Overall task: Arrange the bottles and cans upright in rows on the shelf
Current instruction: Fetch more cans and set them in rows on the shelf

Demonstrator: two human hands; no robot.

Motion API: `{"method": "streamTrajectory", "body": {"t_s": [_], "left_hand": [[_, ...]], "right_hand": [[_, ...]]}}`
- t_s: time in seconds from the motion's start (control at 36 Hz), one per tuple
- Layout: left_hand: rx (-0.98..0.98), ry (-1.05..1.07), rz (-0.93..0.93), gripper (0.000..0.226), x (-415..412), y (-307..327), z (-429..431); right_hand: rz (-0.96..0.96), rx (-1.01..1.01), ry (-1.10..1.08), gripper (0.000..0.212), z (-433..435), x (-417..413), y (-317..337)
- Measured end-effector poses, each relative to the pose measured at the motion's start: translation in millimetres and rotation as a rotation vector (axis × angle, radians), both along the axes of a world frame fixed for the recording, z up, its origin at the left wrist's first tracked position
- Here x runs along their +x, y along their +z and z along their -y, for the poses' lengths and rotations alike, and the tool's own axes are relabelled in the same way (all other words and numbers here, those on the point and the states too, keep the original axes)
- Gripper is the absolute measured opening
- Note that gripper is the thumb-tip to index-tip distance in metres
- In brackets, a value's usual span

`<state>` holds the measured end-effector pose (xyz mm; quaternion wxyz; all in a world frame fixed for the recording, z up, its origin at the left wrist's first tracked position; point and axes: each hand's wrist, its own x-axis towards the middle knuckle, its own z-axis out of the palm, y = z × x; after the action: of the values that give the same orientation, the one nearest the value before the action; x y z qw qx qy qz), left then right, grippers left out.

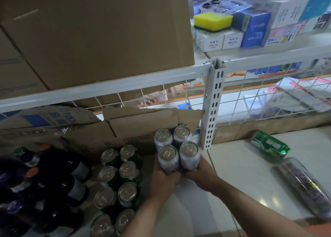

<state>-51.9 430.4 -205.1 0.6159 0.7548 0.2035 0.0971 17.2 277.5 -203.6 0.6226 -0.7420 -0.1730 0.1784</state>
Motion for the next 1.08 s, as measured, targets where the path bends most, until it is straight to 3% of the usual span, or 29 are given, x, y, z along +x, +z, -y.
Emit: {"method": "streamTrajectory", "body": {"t_s": [0.28, 0.44, 0.5, 0.58, 0.64, 0.72, 0.83, 0.94, 1.08], "left_hand": [[-0.01, -0.021, -0.09, 0.061, -6, 27, -1], [0.121, 0.007, 0.012, 0.039, -23, 56, 8], [0.207, 0.102, 0.048, 0.04, -30, 59, 18], [0.314, 0.319, 0.162, 0.045, -39, 62, 45], [0.394, 0.331, 0.235, 0.048, -39, 70, 78], [0.478, 0.262, 0.236, 0.053, -30, 75, 139], [0.336, 0.017, 0.197, 0.047, -19, 77, 236], [0.194, -0.267, 0.146, 0.038, -5, 87, 337], [0.183, -0.484, 0.096, 0.039, 11, 94, 436]], "right_hand": [[0.065, -0.002, -0.033, 0.06, 7, -10, 19], [-0.063, -0.215, -0.041, 0.089, 36, -19, 34], [-0.065, -0.258, -0.066, 0.095, 52, -19, 39], [-0.061, -0.249, -0.1, 0.085, 87, -20, 49], [-0.054, -0.26, -0.133, 0.087, 121, -20, 54], [-0.044, -0.258, -0.199, 0.088, 186, -23, 57], [-0.046, -0.246, -0.33, 0.071, 286, -33, 73], [-0.055, -0.226, -0.456, 0.087, 394, -44, 81], [-0.035, -0.211, -0.654, 0.078, 498, -62, 89]]}}
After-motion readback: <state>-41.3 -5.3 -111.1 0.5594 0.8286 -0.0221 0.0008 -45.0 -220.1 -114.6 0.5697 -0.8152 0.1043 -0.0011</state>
